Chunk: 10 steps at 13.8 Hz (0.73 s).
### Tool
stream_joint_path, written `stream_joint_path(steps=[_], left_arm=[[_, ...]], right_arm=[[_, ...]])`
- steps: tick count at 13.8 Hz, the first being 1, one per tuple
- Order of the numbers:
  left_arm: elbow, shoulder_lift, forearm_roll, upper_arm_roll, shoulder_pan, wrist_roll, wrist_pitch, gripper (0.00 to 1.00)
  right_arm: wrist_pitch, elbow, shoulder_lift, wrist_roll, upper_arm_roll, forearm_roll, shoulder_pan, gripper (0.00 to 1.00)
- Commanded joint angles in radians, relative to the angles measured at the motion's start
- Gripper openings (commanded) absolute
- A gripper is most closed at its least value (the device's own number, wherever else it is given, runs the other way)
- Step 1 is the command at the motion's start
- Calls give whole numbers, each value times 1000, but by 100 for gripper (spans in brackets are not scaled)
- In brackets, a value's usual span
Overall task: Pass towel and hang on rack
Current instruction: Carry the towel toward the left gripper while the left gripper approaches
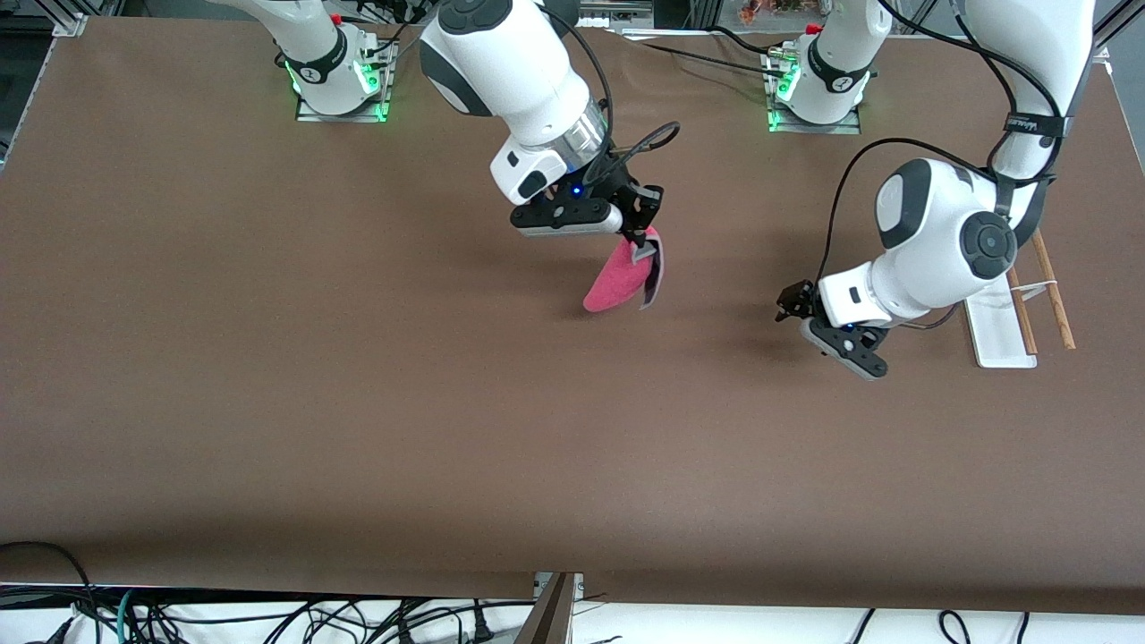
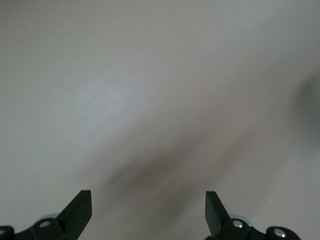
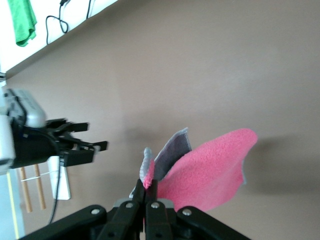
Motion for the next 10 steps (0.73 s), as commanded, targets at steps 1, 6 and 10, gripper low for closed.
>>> stream_joint_path(steps=[1,6,10], left_arm=[[-105,-30,-89,-116,63,248,91,100],[-137,-60,-100,-245,119,534,88,100],[-102,-102,-87,-343,134,551,90,100]], right_arm=[[23,41,31,16,-3,20,20,0],[17,41,30,16,-3,21,20,0],[12,41,30,14,-3,21,20,0]])
